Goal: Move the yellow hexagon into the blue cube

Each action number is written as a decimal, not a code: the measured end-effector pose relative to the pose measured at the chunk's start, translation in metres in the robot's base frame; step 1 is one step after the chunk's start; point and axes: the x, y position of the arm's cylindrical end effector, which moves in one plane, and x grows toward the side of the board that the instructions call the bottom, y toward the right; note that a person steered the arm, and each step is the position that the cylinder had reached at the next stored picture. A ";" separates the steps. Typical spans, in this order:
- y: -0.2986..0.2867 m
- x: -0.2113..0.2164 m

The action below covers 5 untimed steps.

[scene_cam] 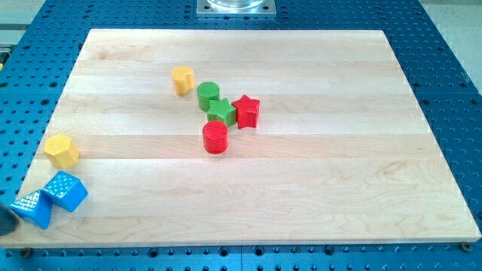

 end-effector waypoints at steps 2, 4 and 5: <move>0.020 -0.009; -0.001 -0.106; 0.044 -0.137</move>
